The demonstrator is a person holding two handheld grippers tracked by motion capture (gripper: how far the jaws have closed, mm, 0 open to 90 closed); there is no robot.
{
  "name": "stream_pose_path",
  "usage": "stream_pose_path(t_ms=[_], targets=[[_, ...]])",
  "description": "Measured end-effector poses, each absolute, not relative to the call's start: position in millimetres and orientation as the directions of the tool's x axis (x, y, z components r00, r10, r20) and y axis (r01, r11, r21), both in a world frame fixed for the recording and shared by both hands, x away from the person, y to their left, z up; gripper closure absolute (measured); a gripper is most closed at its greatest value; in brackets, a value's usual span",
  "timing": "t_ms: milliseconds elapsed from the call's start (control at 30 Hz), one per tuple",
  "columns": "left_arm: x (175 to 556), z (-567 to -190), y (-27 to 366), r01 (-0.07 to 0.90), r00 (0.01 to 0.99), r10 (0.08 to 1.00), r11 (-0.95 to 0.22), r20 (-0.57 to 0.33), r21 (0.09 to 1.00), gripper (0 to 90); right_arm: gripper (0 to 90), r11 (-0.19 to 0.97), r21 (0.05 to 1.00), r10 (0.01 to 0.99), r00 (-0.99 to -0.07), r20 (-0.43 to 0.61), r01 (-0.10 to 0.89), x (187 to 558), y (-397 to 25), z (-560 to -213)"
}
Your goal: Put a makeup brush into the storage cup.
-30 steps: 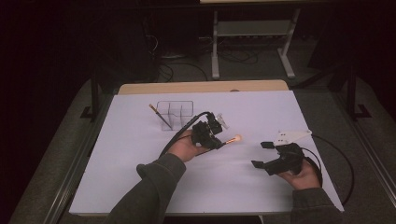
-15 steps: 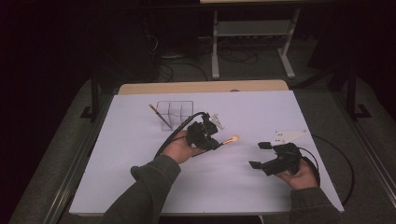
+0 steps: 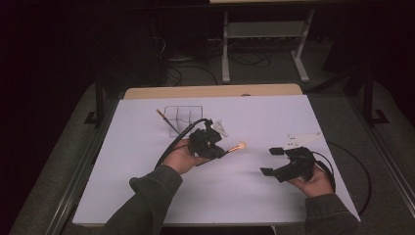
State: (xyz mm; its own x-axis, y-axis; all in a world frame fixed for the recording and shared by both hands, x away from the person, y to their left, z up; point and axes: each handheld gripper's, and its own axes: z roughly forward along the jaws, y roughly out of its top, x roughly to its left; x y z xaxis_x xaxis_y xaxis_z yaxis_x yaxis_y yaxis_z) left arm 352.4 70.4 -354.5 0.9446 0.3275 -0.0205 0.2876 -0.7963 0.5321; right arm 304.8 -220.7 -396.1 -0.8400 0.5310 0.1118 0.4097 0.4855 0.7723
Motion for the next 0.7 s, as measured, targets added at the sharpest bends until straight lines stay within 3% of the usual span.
stream_pose_path(t_ms=[700], targets=[[343,-340,95,0.286,0.939,0.342,-0.768,-0.010,0.574,83.5,17.1,0.516,0.765,0.496,-0.863,0.099,0.384,316,-204,-367]])
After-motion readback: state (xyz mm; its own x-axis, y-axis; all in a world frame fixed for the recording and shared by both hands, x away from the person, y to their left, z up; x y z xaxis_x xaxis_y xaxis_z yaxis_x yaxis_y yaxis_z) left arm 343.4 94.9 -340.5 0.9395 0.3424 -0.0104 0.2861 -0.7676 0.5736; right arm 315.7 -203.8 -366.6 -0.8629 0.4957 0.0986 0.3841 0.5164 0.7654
